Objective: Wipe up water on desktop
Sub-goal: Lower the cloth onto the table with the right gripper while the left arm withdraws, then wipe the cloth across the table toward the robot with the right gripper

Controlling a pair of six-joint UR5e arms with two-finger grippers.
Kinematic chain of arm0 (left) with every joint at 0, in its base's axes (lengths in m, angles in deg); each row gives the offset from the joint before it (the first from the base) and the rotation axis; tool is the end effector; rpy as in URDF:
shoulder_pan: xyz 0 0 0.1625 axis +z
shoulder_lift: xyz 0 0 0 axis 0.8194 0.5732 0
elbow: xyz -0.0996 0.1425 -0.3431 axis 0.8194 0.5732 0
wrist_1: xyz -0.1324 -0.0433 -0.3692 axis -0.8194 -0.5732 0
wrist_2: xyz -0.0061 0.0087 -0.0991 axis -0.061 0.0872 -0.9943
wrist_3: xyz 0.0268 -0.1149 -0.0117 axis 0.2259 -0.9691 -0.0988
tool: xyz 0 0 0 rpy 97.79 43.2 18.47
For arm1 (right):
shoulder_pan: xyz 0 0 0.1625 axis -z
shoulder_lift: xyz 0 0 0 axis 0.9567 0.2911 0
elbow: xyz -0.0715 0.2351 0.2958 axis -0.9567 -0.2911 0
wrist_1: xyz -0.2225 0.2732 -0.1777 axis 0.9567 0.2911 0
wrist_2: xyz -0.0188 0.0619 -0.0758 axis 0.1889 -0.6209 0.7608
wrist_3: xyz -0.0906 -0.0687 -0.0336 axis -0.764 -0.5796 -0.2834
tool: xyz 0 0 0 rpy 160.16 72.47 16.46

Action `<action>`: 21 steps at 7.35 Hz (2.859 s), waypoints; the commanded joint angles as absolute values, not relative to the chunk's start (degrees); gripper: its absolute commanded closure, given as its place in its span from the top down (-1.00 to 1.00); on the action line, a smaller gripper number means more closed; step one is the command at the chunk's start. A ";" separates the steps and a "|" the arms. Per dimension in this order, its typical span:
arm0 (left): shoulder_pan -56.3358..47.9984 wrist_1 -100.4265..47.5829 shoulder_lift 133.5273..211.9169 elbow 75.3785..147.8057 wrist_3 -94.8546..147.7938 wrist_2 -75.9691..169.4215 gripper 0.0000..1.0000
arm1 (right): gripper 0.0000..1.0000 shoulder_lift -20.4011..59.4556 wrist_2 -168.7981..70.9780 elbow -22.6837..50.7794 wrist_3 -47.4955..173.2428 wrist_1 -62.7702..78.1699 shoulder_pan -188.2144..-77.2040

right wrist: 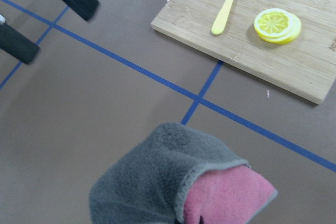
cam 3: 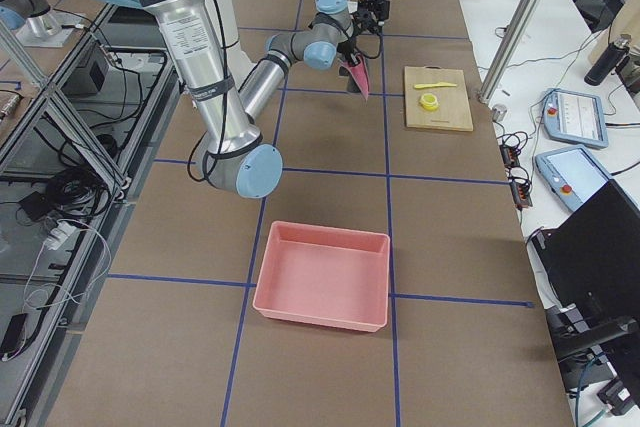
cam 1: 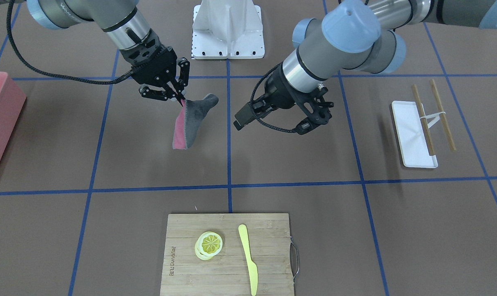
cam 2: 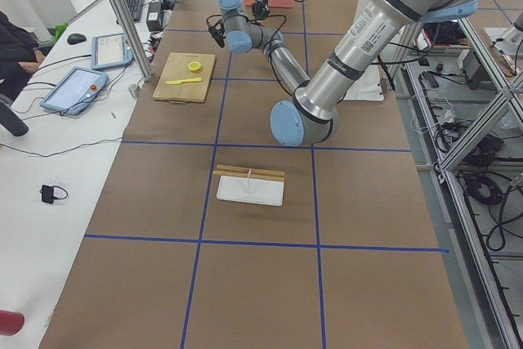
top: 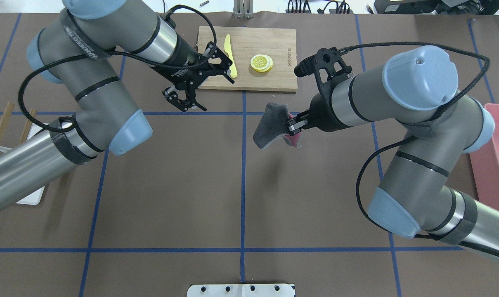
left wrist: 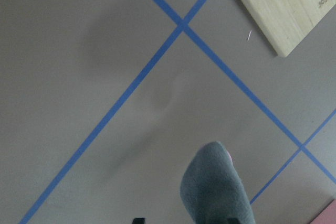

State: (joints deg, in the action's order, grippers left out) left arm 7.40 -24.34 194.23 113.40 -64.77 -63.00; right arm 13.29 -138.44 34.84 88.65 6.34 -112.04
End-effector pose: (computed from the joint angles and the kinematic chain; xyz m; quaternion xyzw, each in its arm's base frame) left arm 0.3910 -0.5102 0.1357 -0.1380 0.5836 -0.2410 0.7631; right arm -0.3731 -0.4146 0.1784 0.2403 -0.4953 -0.1677 0.8178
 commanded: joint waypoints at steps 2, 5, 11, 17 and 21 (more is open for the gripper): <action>1.60 -19.86 186.72 118.95 -49.36 -61.56 0.96 | -1.00 15.80 -145.12 35.49 86.82 18.01 -120.24; 0.80 -7.86 185.91 121.60 -37.95 -58.13 0.96 | -1.00 17.48 -143.51 35.66 77.68 32.59 -121.43; -7.63 5.31 176.81 129.07 -10.45 -56.82 0.96 | -1.00 18.19 -134.26 29.97 69.68 42.32 -115.88; -9.92 3.73 171.76 129.17 -6.61 -50.04 0.96 | -1.00 17.31 -134.87 22.15 68.96 37.15 -110.97; -9.92 3.64 171.76 128.73 -6.53 -50.04 0.96 | -1.00 15.29 -142.85 23.79 76.94 33.70 -107.19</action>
State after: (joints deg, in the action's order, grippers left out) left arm -9.92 3.66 171.76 128.86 -6.57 -50.05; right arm 16.20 -140.14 22.88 74.21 34.17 -108.24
